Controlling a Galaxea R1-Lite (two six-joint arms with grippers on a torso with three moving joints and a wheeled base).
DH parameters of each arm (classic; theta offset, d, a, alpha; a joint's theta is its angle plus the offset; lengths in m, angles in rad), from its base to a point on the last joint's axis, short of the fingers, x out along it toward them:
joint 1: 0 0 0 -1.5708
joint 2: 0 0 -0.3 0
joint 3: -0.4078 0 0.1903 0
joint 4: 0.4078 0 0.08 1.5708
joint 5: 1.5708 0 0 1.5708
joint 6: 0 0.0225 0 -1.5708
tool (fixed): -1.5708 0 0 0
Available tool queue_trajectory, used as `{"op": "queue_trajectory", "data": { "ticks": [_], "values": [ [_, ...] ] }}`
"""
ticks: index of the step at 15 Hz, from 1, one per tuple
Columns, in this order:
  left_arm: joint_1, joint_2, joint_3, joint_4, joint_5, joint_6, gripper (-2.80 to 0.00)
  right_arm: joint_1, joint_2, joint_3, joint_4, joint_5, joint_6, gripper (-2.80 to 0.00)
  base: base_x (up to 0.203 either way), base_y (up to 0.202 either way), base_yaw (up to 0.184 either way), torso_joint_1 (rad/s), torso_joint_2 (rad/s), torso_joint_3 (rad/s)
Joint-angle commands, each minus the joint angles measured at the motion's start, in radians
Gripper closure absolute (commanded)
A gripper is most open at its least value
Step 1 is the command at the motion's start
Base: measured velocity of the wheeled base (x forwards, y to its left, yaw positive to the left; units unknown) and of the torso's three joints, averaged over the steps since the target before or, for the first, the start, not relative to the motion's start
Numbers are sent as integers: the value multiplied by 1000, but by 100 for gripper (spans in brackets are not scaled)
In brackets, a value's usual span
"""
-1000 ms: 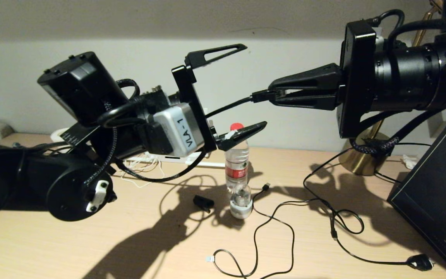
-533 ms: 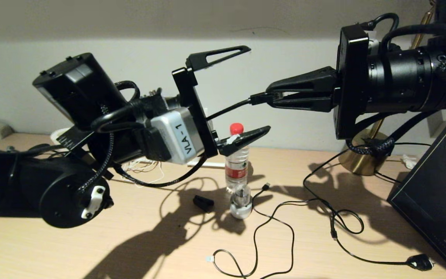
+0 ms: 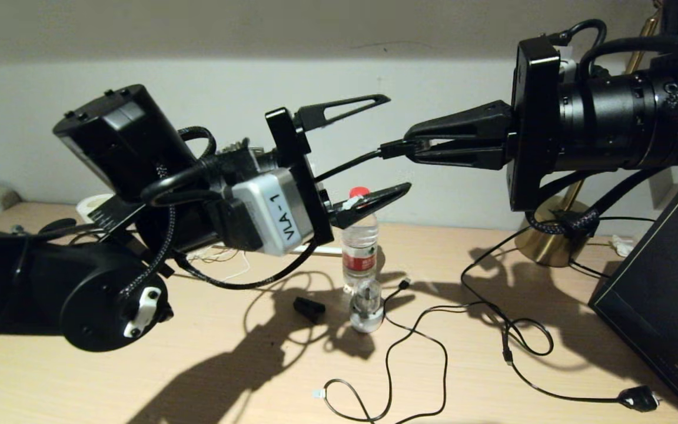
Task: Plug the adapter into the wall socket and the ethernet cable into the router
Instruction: Hand it to the other hand
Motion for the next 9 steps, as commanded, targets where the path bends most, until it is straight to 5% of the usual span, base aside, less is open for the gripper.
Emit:
{"op": "queue_trajectory", "data": {
  "ticks": [1, 9],
  "values": [
    [0, -14, 22, -6, -4, 6, 0, -1, 0, 0, 1, 1, 7, 0, 0, 0, 0, 0, 0, 0],
    [0, -30, 32, -6, -2, 7, 0, -8, 0, 2, -1, 1, 7, 0, 0, 0, 0, 0, 0, 0]
  ]
}}
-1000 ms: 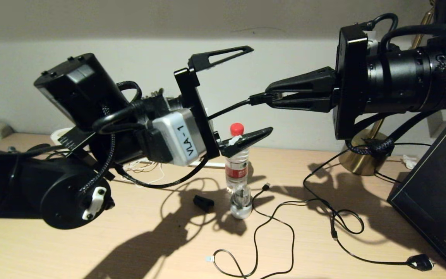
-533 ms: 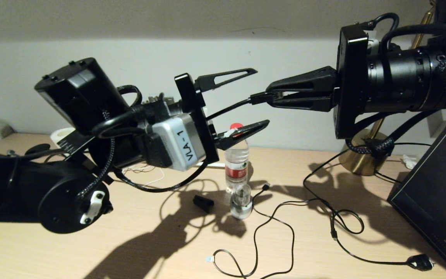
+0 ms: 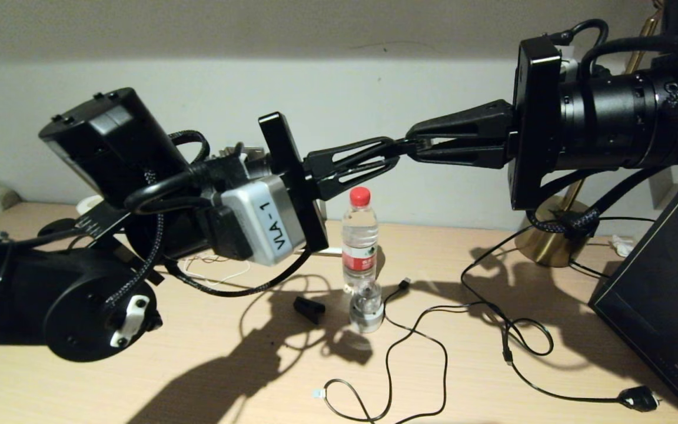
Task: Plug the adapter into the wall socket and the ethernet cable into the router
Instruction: Hand it to the other hand
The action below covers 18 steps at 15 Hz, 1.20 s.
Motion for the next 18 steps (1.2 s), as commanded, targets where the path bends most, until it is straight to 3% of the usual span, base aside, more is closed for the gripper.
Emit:
{"op": "queue_trajectory", "data": {
  "ticks": [1, 16, 17, 18],
  "values": [
    [0, -5, 1, -8, -4, 7, 0, 0, 0, 1, 2, 3, 7, 0, 0, 0, 0, 0, 0, 0],
    [-17, -6, 31, -6, 2, 8, 0, 1, -3, 3, 3, 12, 2, 0, 0, 0, 0, 0, 0, 0],
    [-17, -6, 33, -6, 4, 8, -280, 1, -3, 3, 3, 12, 2, 0, 0, 0, 0, 0, 0, 0],
    [-17, -6, 34, -6, 9, 8, -280, 1, -3, 3, 3, 12, 2, 0, 0, 0, 0, 0, 0, 0]
  ]
}}
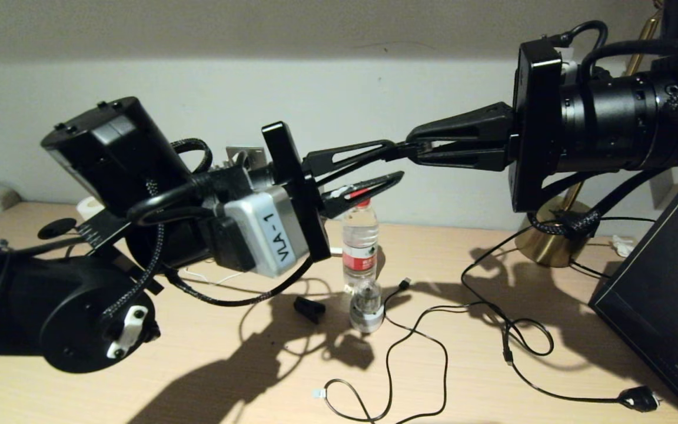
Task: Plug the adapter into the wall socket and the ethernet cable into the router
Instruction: Hand it to the other hand
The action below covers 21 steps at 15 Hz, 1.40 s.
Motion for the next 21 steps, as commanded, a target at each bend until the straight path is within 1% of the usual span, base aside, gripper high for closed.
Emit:
{"op": "queue_trajectory", "data": {
  "ticks": [1, 3, 6, 10, 15, 19, 20, 21],
  "values": [
    [-2, -2, 10, -7, 5, 6, -280, 0, -1, 0, 2, 7, 7, 0, 0, 0, 0, 0, 0, 0],
    [-23, -7, 12, -7, 5, 4, -280, 0, -1, 0, 2, 8, 8, 0, 0, 0, 0, 0, 0, 0],
    [-26, -6, 4, -9, 5, 4, -280, 0, -4, 4, 3, 13, 8, 0, 0, 0, 0, 0, 0, 0],
    [-26, 1, -18, -12, 4, 3, -280, 0, -20, 11, 5, 63, 8, 0, 0, 0, 0, 0, 0, 0],
    [-26, 7, -43, -12, 5, 1, -280, -1, -18, 14, 5, 63, 8, 0, 0, 0, 0, 0, 0, 0],
    [-26, 7, -39, -10, 5, -7, -280, -1, -18, 14, 3, 63, 10, 0, 0, 0, 0, 0, 0, 0],
    [-26, 9, -39, -10, 5, -11, 0, -1, -18, 14, 5, 62, 10, 0, 0, 0, 0, 0, 0, 0],
    [-26, 7, -35, -10, 4, -12, 0, -1, -18, 14, 5, 62, 10, 0, 0, 0, 0, 0, 0, 0]
  ]
}}
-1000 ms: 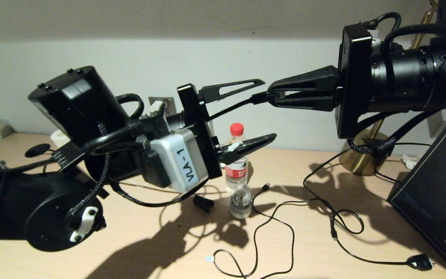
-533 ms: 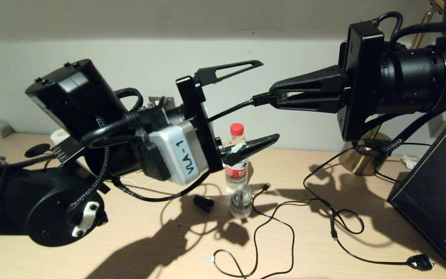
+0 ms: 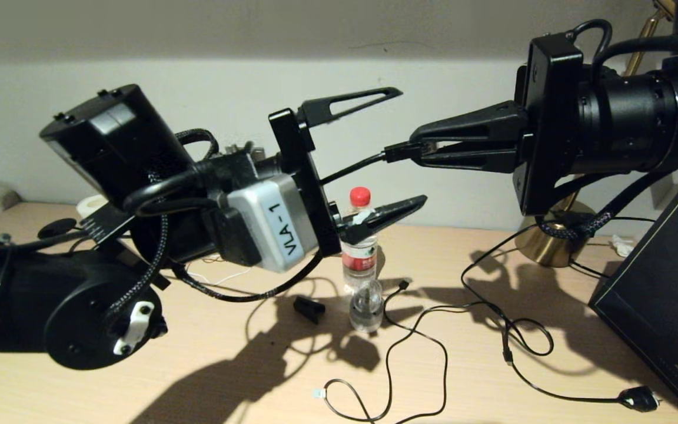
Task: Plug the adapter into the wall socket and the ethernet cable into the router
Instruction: Hand it to the other hand
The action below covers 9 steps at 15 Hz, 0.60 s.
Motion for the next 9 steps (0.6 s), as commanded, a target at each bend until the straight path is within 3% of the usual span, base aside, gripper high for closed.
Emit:
{"op": "queue_trajectory", "data": {
  "ticks": [1, 9],
  "values": [
    [-2, 2, 5, -8, -5, 6, 0, 0, 0, -1, 0, 4, 7, 0, 0, 0, 0, 0, 0, 0],
    [-3, 2, 11, -8, -5, 6, 0, -5, 3, 1, 1, 1, 12, 0, 0, 0, 0, 0, 0, 0]
  ]
}}
